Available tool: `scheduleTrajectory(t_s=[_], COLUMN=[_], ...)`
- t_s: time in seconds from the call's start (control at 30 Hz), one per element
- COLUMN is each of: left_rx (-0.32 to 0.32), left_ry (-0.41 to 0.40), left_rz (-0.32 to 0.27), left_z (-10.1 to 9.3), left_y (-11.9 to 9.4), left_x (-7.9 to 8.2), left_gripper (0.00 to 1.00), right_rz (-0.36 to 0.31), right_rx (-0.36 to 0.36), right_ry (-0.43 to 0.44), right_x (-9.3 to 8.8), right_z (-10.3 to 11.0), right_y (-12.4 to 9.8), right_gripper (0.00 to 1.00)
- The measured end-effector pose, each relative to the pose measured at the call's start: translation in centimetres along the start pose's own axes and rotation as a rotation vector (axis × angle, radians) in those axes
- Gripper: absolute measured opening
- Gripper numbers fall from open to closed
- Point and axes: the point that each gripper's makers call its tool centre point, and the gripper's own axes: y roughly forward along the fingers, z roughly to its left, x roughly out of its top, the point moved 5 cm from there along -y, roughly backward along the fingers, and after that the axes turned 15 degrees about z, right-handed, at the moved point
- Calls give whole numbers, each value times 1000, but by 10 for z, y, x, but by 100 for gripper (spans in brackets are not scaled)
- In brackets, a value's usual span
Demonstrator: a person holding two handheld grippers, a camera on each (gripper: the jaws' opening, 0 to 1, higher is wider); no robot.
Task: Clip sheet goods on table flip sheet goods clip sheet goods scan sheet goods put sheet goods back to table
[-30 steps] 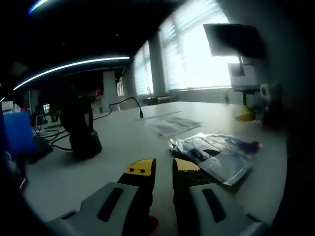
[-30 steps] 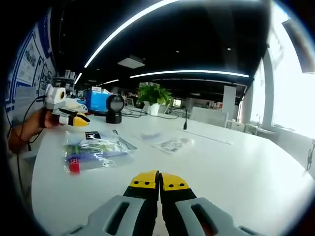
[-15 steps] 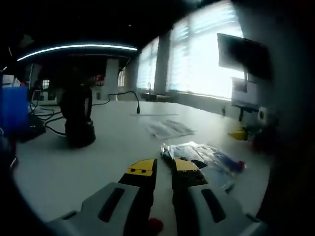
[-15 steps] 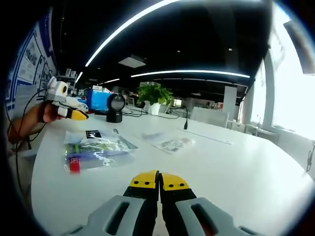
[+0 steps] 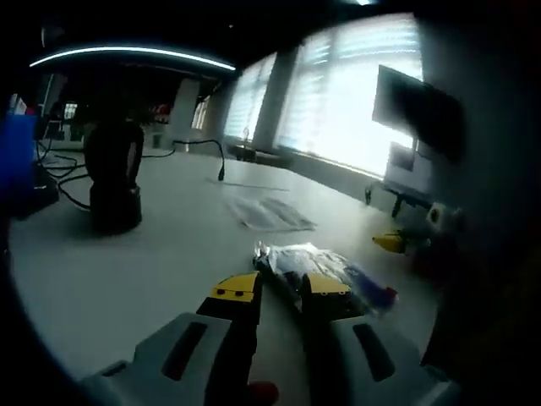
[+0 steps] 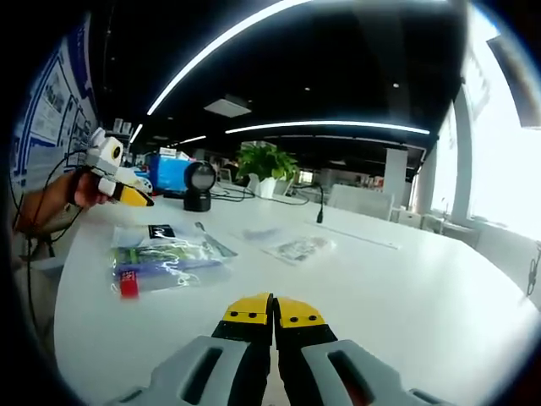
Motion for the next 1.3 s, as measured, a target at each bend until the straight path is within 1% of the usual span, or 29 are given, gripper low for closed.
scheduleTrajectory(t_s=[0.23, 0.27, 0.37, 0.4, 0.5, 0.6, 0.67, 0.73, 0.83, 0.87, 0.93, 1.0, 1.13, 1.2, 1.27, 1.3], left_rx=[-35, -44, -39, -42, -75, -92, -93, -99, -121, -130, -128, -121, -137, -152, -150, -151], left_ry=[-44, -54, -18, -19, -48, -61, -66, -79, -100, -102, -82, -83, -97, -106, -85, -87], left_rz=[23, 34, 78, 84, 110, 122, 125, 125, 143, 159, 173, 182, 205, 221, 233, 238], left_z=[-1, -2, -5, -5, -6, -6, -6, 1, 1, 1, 4, 6, 0, -7, -12, -13], left_y=[2, 3, 6, 8, 11, 15, 16, 16, 17, 17, 18, 18, 21, 22, 24, 25], left_x=[-1, -2, -7, -8, -10, -11, -11, -8, -8, -9, -7, -5, -3, -5, -8, -9], left_gripper=[12, 12, 12, 12, 12, 12, 12, 12, 12, 13, 13, 14, 14, 14, 14, 14], right_rz=[0, 0, -1, -1, -2, -2, -2, -2, -1, -1, 0, 1, 0, -1, -1, -1], right_rx=[3, 3, 2, 2, 3, 6, 6, 6, 6, 6, 5, 6, 7, 7, 7, 8], right_ry=[-1, -1, 1, 2, 3, -2, -4, -4, -4, -4, -6, -8, -6, -7, -8, -8], right_x=[0, 0, 0, 1, 1, 1, 1, 1, 1, 1, 1, 1, 1, 1, 1, 1], right_z=[1, 1, 2, 1, 2, 3, 3, 3, 3, 3, 3, 3, 3, 3, 3, 3], right_y=[0, 0, 0, 0, 0, -1, -1, -1, -1, -1, -1, -1, -1, -1, -1, -1], right_gripper=[0, 0, 0, 0, 0, 0, 0, 0, 0, 0, 0, 0, 0, 0, 0, 0])
